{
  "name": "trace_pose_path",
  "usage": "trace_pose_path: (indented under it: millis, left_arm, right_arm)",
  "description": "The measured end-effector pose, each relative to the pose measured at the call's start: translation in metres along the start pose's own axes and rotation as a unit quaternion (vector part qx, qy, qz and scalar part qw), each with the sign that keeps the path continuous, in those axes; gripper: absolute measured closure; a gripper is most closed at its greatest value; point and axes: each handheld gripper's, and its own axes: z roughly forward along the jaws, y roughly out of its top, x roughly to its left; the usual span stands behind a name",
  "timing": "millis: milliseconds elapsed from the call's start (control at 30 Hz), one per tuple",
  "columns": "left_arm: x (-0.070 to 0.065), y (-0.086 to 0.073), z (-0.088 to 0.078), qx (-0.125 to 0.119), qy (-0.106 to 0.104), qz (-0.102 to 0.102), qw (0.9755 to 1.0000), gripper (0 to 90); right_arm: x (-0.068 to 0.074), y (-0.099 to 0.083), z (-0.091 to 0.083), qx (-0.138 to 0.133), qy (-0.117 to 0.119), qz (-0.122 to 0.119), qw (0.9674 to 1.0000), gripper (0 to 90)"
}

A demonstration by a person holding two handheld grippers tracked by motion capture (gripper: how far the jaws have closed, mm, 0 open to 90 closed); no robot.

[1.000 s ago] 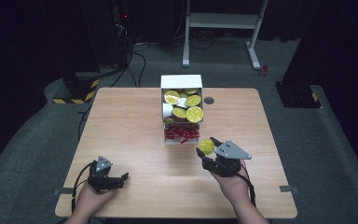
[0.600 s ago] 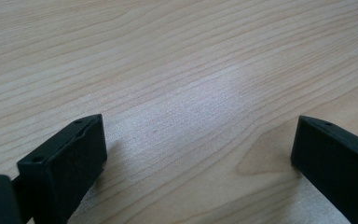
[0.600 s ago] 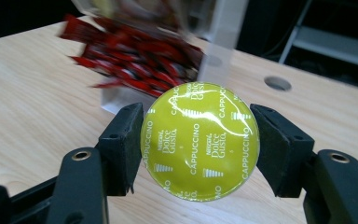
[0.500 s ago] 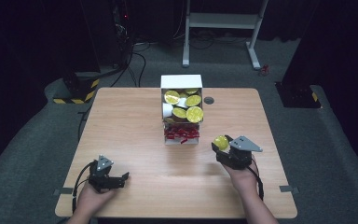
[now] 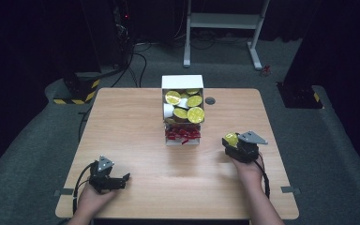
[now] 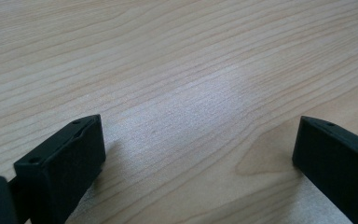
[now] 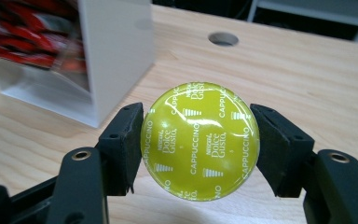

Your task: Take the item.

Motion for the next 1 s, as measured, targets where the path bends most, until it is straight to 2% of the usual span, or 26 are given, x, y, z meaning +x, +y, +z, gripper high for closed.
trace_pose_path:
  millis: [100,467,1000]
  left_arm:
    - [0.000,0.000,0.001,0.002,-0.003,0.005,1.0000,1.1]
    - [0.000,0.000,0.001,0.002,-0.003,0.006,1.0000,0.3]
    - [0.000,0.001,0.001,0.002,-0.004,0.007,1.0000,0.3]
  right_arm:
    - [-0.004,-0.004,0.006,0.013,-0.007,0.009,0.9998,38.3]
    - [-0.012,-0.012,0.024,0.043,-0.029,0.009,0.9986,38.3]
    - [-0.019,-0.019,0.035,0.069,-0.047,0.016,0.9964,38.2]
